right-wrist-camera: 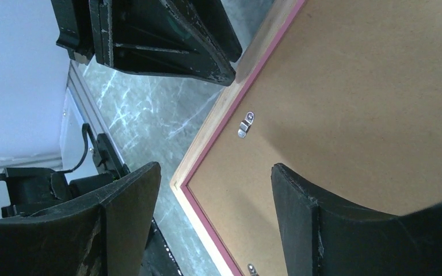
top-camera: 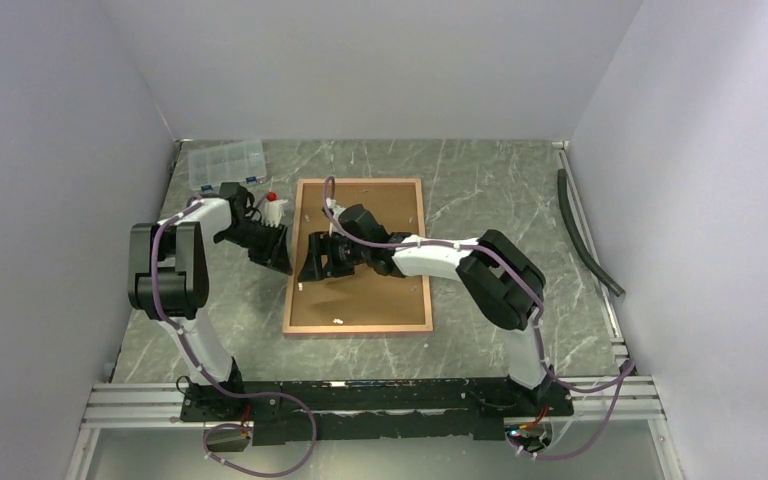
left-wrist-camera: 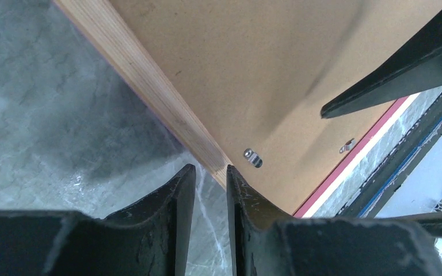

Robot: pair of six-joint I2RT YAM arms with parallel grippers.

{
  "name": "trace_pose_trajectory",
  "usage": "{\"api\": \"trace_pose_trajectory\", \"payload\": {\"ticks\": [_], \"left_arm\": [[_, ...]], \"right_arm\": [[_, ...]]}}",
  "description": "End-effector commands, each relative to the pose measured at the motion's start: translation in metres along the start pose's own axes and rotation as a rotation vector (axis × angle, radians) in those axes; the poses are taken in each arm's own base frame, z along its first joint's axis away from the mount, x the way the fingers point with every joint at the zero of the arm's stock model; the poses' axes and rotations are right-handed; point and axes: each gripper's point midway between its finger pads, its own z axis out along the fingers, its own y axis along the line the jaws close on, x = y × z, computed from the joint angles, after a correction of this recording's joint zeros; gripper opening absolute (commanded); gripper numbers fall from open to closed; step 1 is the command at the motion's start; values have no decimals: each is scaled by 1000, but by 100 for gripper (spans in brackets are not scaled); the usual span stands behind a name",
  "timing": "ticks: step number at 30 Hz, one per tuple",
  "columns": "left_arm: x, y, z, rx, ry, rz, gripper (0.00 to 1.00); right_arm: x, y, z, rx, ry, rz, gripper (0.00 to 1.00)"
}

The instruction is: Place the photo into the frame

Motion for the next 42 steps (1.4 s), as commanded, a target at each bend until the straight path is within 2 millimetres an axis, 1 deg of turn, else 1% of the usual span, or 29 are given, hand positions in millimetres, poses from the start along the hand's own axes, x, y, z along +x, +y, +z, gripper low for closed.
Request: {"api": "trace_pose_trajectory", "payload": {"ticks": [1,5,8,11,14,18,27,33,42], "left_arm": [[-3,0,5,2,-6,21,32],[0,5,8,-11,4,23,29],[1,5,10,-9,9,18,24],[2,5,11,-2,16,5,20],[3,5,12,0,17,6,18],[6,5,13,1,21,-1,17],[12,6,14,-10,29,2,15],[9,4,10,-15,21,13,15],[6,4,6,-26,13,18,14]], "right_arm": [[-23,27,6,-99,-62,-58,73],[-13,26,14,-116,-40,-56,70],[-7,25,20,-125,-22,-56,67],[-3,24,24,-126,-12,-63,66],[0,23,28,-127,-4,-59,66],[5,21,31,-131,8,-48,65],[9,21,37,-141,32,-46,63],[12,25,43,-150,49,-42,62],[19,23,44,-156,61,-21,61]]}}
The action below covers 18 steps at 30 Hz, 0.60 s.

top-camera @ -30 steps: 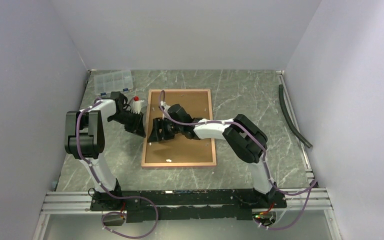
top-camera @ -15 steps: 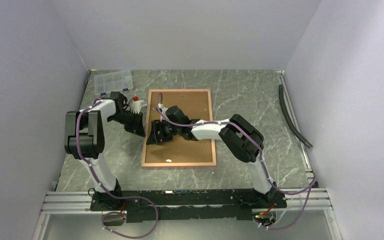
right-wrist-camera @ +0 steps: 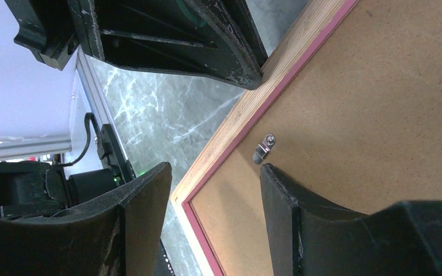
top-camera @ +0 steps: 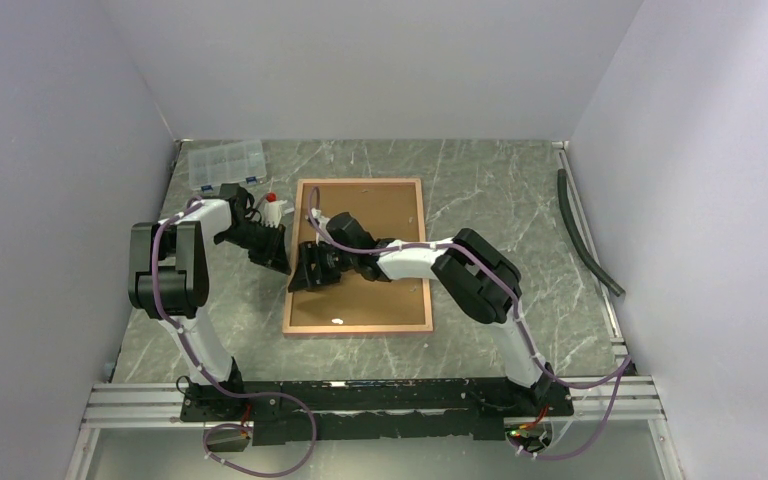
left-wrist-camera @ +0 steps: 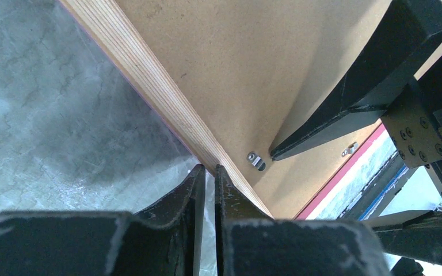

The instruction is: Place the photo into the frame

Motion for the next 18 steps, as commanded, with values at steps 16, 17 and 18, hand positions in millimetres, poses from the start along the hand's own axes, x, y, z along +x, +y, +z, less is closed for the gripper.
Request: {"api": "trace_pose_trajectory", "payload": {"ticks": [16,17,18], "left_arm": [[5,2,4,-16,11,18,13],[5,2,4,-17,12,18,13],[5,2,4,-17,12,19,13]], "right_arm": [[-8,16,9,-69,-27,-11,60],[-8,16,10,-70,-27,-11,59],[-9,17,10,-72,-30,-12,59]]}}
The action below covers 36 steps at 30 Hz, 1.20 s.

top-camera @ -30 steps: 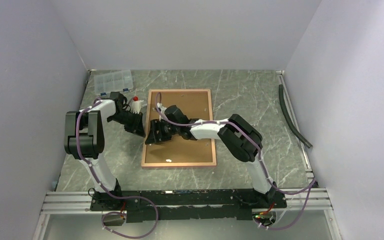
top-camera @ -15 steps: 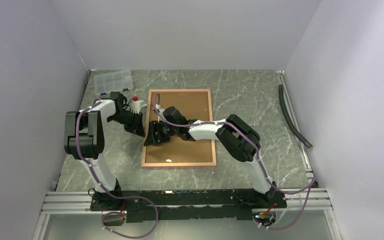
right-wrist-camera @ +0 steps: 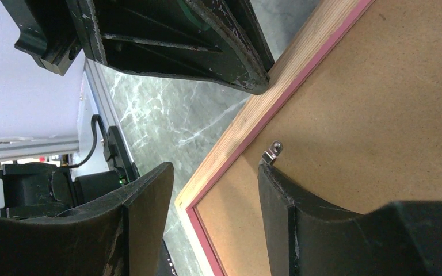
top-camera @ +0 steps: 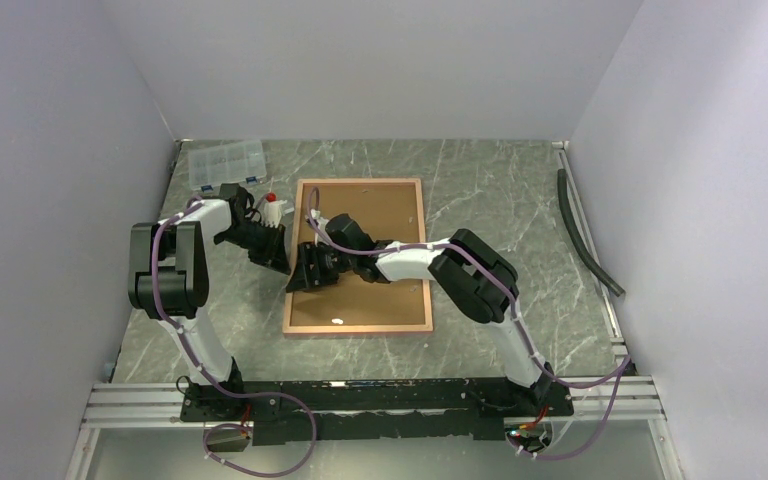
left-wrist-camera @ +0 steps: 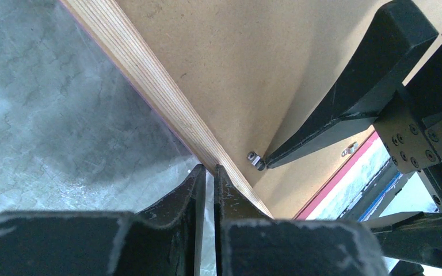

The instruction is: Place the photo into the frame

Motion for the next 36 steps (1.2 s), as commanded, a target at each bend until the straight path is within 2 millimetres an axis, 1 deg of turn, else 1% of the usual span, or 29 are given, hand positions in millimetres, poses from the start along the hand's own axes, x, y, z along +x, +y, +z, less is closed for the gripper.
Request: {"api": "trace_pose_trajectory", "payload": {"ticks": [1,10,18,19,21,22,23,24,26,27,29,30,33,36], "left_arm": [[5,2,4,-15,14,18,13],[7,2,5,-16,21,21,12],[3,1,3,-12,17,23,12],[3,2,2,-14,16,27,12],[1,1,1,-17,13,31,12],[1,1,0,-18,13,30,12],[1,1,0,-17,15,28,12],[1,1,-1,-19,15,30,12],[1,1,-1,-20,16,33,11],[2,1,-1,-23,16,35,11],[2,2,-1,-28,19,37,11],[2,2,-1,-29,20,37,11],[1,2,-2,-28,18,36,11],[0,2,-2,-29,17,35,11]], "right_arm": [[-10,14,6,-50,-27,-28,59],[-14,14,13,-59,-45,-23,58],[-16,16,17,-78,-49,-35,58],[-18,18,15,-86,-55,-42,58],[-23,30,8,-111,-72,-73,58],[-26,36,2,-125,-85,-95,58],[-31,50,-7,-155,-106,-123,59],[-33,57,-13,-171,-116,-143,59],[-35,69,-26,-200,-134,-175,61],[-35,71,-31,-203,-138,-183,61],[-34,69,-36,-192,-136,-188,61],[-33,65,-36,-181,-133,-184,61],[-27,45,-34,-137,-119,-161,61],[-22,25,-28,-89,-99,-152,61]]}}
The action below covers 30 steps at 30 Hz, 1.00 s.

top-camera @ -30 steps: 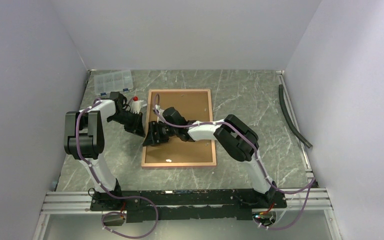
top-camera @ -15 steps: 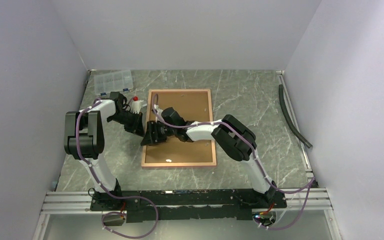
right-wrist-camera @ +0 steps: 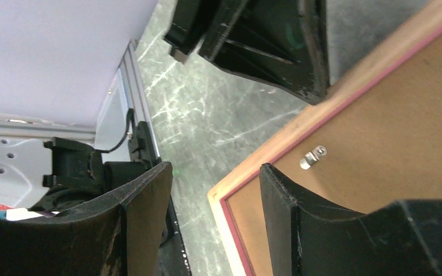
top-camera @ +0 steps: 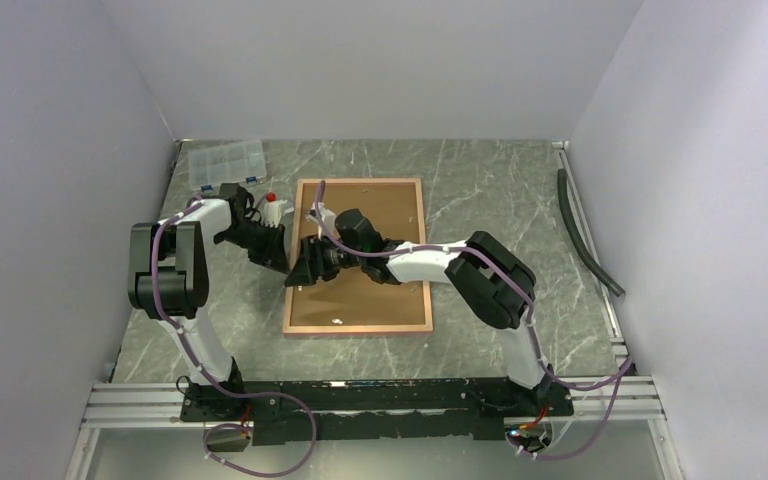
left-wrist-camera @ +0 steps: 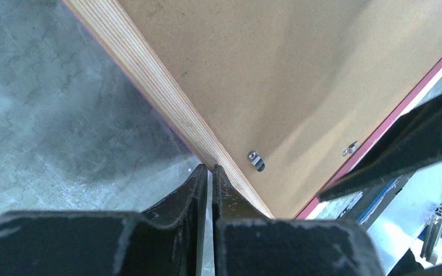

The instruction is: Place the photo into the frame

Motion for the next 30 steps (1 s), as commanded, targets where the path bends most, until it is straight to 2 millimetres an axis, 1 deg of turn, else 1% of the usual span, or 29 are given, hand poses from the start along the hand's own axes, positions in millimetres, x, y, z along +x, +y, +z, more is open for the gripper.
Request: {"api": "trace_pose_trajectory", "payload": {"ticks": [1,4,8,13,19,24,30], "left_arm": [[0,2,-1,-26,14,34,11],[0,2,-1,-25,14,30,11],[-1,2,-1,-23,12,30,11],[-1,2,0,-21,13,29,11],[-1,1,0,-19,10,25,11],[-2,1,0,-19,10,24,11],[-2,1,0,-15,11,21,10]], "right_arm": [[1,-18,-1,37,-4,-41,61],[6,-27,4,52,12,-35,61],[8,-31,9,52,21,-26,60],[14,-40,14,71,42,-11,59],[17,-50,18,94,43,-6,59],[16,-50,22,85,39,-4,58],[16,-44,25,62,47,-4,57]]}}
